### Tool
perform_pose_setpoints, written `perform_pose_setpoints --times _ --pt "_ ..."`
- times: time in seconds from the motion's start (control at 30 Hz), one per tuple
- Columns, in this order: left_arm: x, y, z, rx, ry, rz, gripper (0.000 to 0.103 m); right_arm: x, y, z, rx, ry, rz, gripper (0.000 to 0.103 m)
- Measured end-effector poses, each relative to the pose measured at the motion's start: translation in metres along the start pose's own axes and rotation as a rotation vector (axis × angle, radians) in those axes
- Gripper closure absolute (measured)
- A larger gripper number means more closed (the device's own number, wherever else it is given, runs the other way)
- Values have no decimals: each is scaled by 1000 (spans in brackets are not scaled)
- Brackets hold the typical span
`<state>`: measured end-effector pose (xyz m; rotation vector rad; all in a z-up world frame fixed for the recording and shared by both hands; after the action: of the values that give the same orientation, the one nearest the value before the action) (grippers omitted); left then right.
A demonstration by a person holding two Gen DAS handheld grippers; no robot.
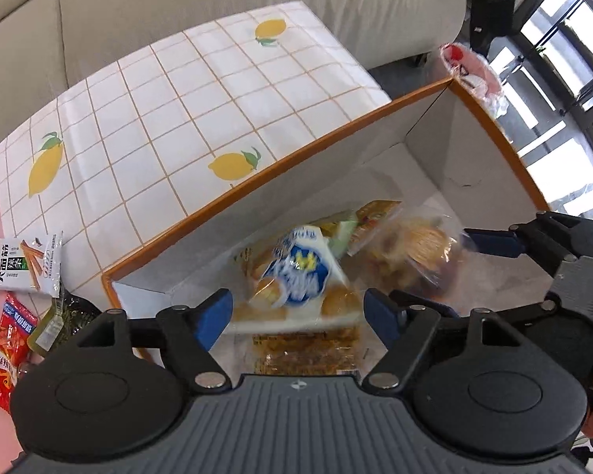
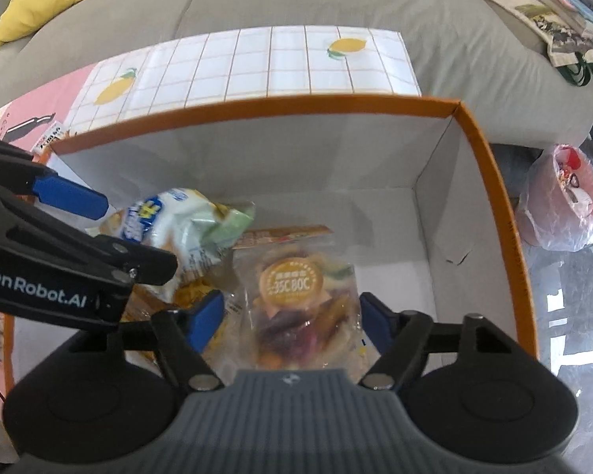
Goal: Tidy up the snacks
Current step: 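Lower both bags into the orange box and open both tools, then move both tools back over the remaining snacks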
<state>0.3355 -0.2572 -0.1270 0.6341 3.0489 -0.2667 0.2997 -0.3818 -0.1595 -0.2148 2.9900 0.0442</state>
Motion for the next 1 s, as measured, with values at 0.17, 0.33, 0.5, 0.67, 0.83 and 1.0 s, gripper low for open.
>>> perform_pose_setpoints --times 0.17,0.33,0.5,0.67,0.83,1.0 --pt "10 3 -24 19 -38 -7 15 4 2 -13 25 -11 2 22" --pt "26 8 -48 21 -69 -12 15 14 2 -29 30 -29 8 22" --pt "50 10 -72 28 -94 -12 15 30 14 -53 32 -61 9 22" --pt "75 9 -100 26 -147 11 15 47 31 -82 39 -101 55 20" --pt "112 12 -134 15 -245 49 15 64 56 -116 -13 -178 104 20" --pt "151 30 -160 -30 -344 28 15 85 92 -140 -60 -271 127 20"
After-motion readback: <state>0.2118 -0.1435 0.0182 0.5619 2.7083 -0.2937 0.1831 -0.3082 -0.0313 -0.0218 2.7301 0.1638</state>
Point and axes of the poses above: each gripper's, at about its wrist camera, not at the fingertips, and z roughly the way its jaws point, y to its left, x to its underside, the point moved 7 cm from there along z, roughly the way its jaws point, and after that the axes turned 12 degrees about y, right-handed, at the moved point
